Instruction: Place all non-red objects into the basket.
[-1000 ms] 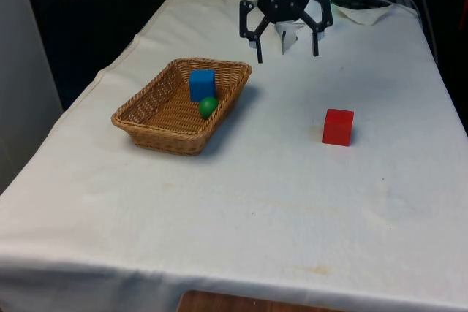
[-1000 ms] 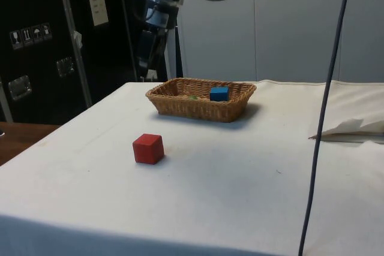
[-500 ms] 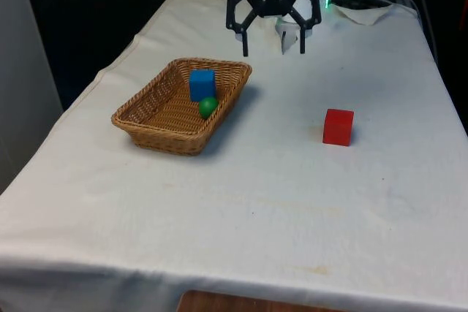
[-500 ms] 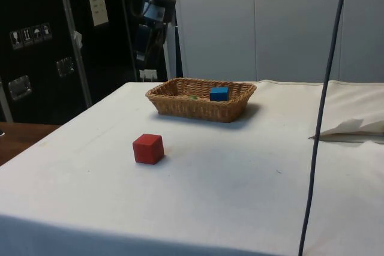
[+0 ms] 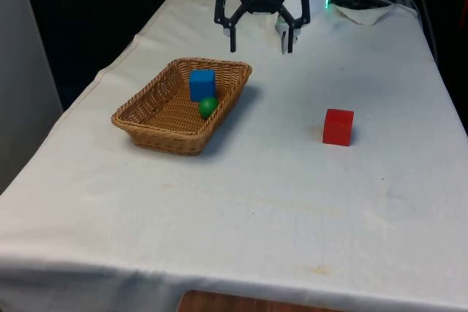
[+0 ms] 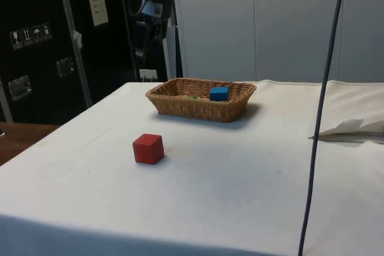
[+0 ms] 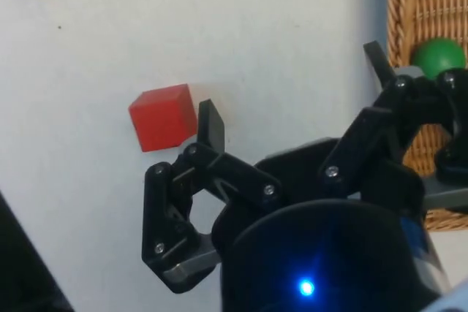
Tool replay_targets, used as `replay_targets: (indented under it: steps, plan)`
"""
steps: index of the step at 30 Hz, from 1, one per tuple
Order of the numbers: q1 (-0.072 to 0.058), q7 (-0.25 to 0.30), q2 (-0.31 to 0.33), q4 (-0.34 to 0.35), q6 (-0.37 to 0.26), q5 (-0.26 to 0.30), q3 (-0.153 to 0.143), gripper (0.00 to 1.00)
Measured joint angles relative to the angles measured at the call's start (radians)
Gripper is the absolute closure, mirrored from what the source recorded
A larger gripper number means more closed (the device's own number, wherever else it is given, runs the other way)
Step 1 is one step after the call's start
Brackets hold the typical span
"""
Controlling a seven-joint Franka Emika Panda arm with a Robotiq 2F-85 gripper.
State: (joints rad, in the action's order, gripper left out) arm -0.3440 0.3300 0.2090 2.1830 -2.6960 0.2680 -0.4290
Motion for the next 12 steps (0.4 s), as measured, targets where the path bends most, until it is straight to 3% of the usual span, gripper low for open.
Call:
replay_targets:
  steps: [12]
  plan:
    - [0.000,-0.076,0.039,-0.033,0.000,-0.044,-0.006,0.00]
